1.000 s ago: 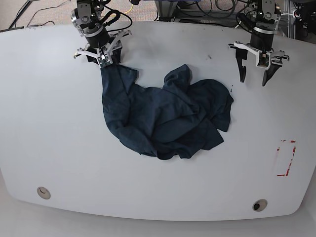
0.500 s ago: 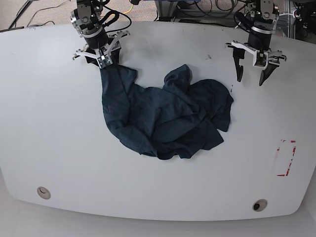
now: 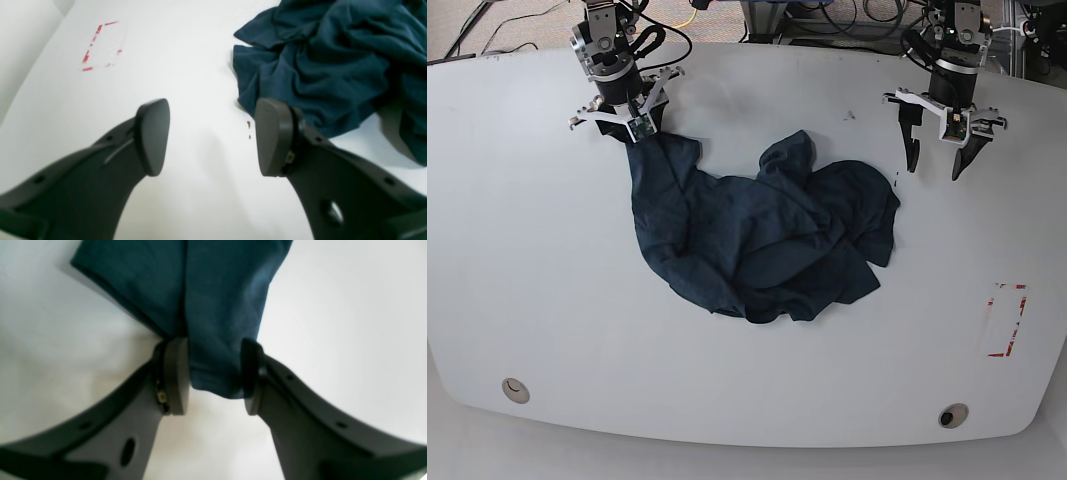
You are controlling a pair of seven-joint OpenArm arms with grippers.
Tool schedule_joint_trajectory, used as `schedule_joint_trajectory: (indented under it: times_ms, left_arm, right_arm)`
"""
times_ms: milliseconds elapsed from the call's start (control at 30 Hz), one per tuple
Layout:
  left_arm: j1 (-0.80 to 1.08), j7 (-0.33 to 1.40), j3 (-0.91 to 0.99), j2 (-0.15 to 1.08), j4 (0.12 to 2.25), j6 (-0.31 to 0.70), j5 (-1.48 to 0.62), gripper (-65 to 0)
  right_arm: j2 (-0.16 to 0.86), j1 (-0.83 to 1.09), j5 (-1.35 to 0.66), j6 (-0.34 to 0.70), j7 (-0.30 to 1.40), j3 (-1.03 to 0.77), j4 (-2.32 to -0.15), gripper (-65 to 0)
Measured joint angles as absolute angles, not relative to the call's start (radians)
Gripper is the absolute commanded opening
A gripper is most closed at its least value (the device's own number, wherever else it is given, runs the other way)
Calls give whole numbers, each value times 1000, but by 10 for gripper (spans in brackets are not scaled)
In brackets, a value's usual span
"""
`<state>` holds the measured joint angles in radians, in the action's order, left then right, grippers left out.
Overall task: Layout the t-shirt on the table in an organized manner, then fold the t-shirt properly
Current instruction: 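Hold the shirt edge with the right gripper, lifting it slightly, then lower the left gripper onto the shirt's opposite edge and grasp it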
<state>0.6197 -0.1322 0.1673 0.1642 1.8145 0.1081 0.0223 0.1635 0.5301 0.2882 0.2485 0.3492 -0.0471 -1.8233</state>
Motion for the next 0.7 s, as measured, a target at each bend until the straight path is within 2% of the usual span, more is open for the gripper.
schedule_joint_trajectory:
  times_ms: [233,700]
  left_arm:
    - [626,-131,167,164,1810,108,23,-271]
    - [624,-131,167,164,1810,109,22,-271]
  right_arm:
    - [167,537,297,247,379,-109,-1855,-411]
    - [166,538,299,252,377,-112,-1883,-411]
